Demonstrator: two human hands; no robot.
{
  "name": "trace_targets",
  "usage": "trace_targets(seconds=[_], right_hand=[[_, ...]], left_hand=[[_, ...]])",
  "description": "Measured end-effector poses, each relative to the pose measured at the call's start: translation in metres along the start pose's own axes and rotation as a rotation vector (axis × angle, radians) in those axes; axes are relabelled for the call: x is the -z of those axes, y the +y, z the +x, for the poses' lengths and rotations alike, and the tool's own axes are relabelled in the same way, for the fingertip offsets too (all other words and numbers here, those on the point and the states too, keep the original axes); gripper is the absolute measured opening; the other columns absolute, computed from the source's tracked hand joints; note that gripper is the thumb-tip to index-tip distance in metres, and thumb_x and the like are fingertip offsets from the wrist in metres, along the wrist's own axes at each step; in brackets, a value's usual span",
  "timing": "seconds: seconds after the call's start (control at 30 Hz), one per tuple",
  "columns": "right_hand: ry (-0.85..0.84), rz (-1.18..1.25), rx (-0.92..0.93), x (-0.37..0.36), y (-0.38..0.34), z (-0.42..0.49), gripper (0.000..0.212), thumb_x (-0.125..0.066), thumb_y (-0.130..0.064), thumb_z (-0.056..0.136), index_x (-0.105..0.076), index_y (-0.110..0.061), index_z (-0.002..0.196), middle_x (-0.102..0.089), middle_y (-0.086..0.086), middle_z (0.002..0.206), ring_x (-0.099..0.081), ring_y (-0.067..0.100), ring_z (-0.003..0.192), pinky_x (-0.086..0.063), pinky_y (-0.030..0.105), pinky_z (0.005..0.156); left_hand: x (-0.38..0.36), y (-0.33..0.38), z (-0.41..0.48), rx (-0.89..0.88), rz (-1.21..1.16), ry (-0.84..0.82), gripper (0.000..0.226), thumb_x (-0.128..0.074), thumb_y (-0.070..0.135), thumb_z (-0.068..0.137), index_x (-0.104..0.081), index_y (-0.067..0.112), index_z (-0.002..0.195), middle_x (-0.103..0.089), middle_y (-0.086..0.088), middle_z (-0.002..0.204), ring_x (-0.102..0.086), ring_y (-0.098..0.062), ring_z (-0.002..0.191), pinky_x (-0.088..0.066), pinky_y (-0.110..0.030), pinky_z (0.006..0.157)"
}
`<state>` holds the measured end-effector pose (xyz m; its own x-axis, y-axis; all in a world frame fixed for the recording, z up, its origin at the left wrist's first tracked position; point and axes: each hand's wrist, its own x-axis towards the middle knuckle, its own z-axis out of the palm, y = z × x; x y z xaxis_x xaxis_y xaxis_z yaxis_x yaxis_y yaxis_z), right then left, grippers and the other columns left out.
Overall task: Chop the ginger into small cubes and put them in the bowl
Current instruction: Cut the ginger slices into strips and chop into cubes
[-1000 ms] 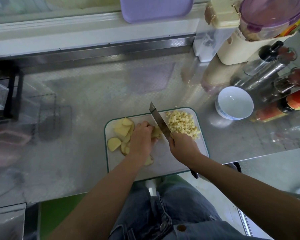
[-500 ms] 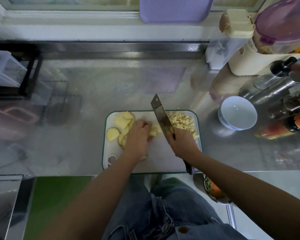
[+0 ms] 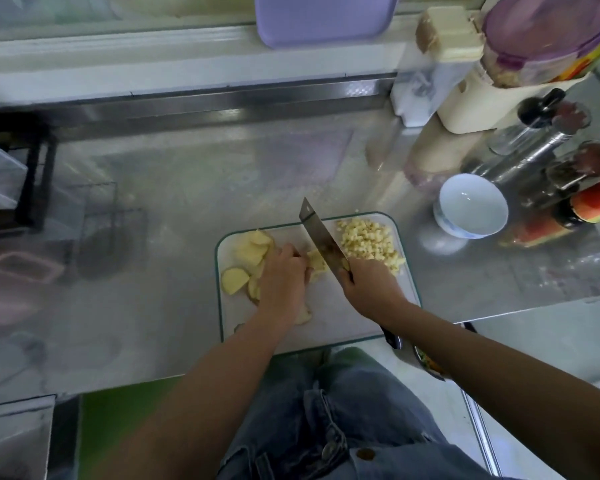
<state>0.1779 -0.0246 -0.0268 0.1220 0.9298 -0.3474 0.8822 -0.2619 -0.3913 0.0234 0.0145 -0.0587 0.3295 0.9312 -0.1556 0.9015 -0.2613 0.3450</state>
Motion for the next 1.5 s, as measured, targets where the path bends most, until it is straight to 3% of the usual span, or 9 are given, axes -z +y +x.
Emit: trace_targets(seconds=[0.13, 0.47, 0.63, 0.73, 0.83, 1.1, 1.2, 1.4, 1.5], right_hand=[[-0.014, 0.000, -0.051, -0.006, -0.004, 0.000, 0.029, -0.042, -0.031, 0.099, -0.046, -0.019, 0.073, -0.045, -0.002, 0.063, -0.047, 0.020, 0.060, -0.031, 0.025, 0.053], [0.007, 0.037, -0.100, -0.016, -0.011, -0.004, 0.023, -0.042, -0.028, 0.100, -0.044, -0.016, 0.080, -0.048, 0.004, 0.070, -0.046, 0.024, 0.064, -0.034, 0.029, 0.058], [0.020, 0.166, -0.111, 0.000, -0.013, -0.001, 0.034, -0.043, -0.027, 0.099, -0.047, -0.008, 0.070, -0.051, 0.009, 0.063, -0.051, 0.028, 0.059, -0.036, 0.031, 0.050], [-0.005, 0.176, -0.076, 0.014, -0.015, -0.003, 0.036, -0.042, -0.028, 0.098, -0.049, -0.009, 0.068, -0.055, 0.011, 0.060, -0.058, 0.030, 0.054, -0.049, 0.039, 0.052], [-0.060, 0.126, -0.070, 0.020, -0.018, -0.006, 0.037, -0.042, -0.029, 0.099, -0.041, -0.016, 0.065, -0.051, 0.006, 0.061, -0.060, 0.028, 0.056, -0.053, 0.038, 0.057], [-0.092, 0.095, -0.095, 0.002, -0.017, -0.005, 0.034, -0.041, -0.025, 0.099, -0.042, -0.018, 0.066, -0.048, 0.001, 0.061, -0.053, 0.020, 0.051, -0.048, 0.028, 0.051], [-0.074, 0.083, -0.103, -0.010, -0.015, -0.003, 0.033, -0.041, -0.026, 0.100, -0.044, -0.017, 0.069, -0.048, 0.000, 0.060, -0.050, 0.019, 0.052, -0.037, 0.024, 0.046], [0.008, 0.039, -0.080, -0.027, -0.012, -0.004, 0.024, -0.042, -0.026, 0.099, -0.044, -0.016, 0.077, -0.046, 0.000, 0.066, -0.045, 0.020, 0.060, -0.029, 0.028, 0.054], [0.028, 0.061, -0.078, -0.025, -0.010, -0.002, 0.024, -0.043, -0.027, 0.099, -0.044, -0.017, 0.078, -0.046, -0.001, 0.065, -0.043, 0.018, 0.058, -0.026, 0.026, 0.049]], left_hand=[[0.003, 0.001, 0.002, -0.006, 0.021, -0.017, 0.024, -0.049, 0.023, 0.097, -0.069, 0.014, 0.106, -0.054, -0.005, 0.109, -0.047, -0.022, 0.105, -0.041, -0.031, 0.083], [0.004, -0.001, 0.003, -0.025, -0.006, -0.022, 0.022, -0.052, 0.024, 0.096, -0.069, 0.010, 0.100, -0.054, -0.004, 0.108, -0.048, -0.021, 0.102, -0.041, -0.031, 0.080], [0.002, -0.007, 0.003, -0.066, -0.015, -0.015, 0.025, -0.052, 0.029, 0.096, -0.065, 0.012, 0.108, -0.052, -0.005, 0.108, -0.047, -0.020, 0.102, -0.041, -0.030, 0.080], [0.003, -0.011, 0.001, -0.109, -0.014, 0.036, 0.032, -0.055, 0.025, 0.094, -0.060, 0.012, 0.123, -0.053, -0.007, 0.114, -0.047, -0.023, 0.105, -0.044, -0.032, 0.083], [0.002, -0.010, 0.001, -0.138, 0.045, 0.011, 0.027, -0.051, 0.025, 0.095, -0.062, 0.010, 0.115, -0.054, -0.005, 0.118, -0.046, -0.022, 0.106, -0.043, -0.031, 0.083], [-0.001, -0.005, 0.003, -0.113, 0.042, 0.025, 0.028, -0.045, 0.027, 0.098, -0.065, 0.012, 0.111, -0.055, -0.001, 0.118, -0.046, -0.020, 0.104, -0.034, -0.027, 0.079], [-0.002, -0.004, 0.003, -0.108, 0.037, 0.022, 0.025, -0.047, 0.023, 0.098, -0.066, 0.010, 0.106, -0.055, -0.002, 0.115, -0.046, -0.020, 0.102, -0.030, -0.025, 0.074], [-0.004, -0.005, 0.004, -0.101, 0.028, 0.012, 0.021, -0.049, 0.016, 0.095, -0.066, 0.008, 0.105, -0.055, -0.005, 0.116, -0.047, -0.022, 0.103, -0.039, -0.030, 0.079], [-0.002, -0.008, 0.004, -0.132, 0.001, 0.013, 0.021, -0.053, 0.020, 0.094, -0.066, 0.007, 0.104, -0.056, -0.006, 0.115, -0.048, -0.023, 0.101, -0.039, -0.030, 0.079]])
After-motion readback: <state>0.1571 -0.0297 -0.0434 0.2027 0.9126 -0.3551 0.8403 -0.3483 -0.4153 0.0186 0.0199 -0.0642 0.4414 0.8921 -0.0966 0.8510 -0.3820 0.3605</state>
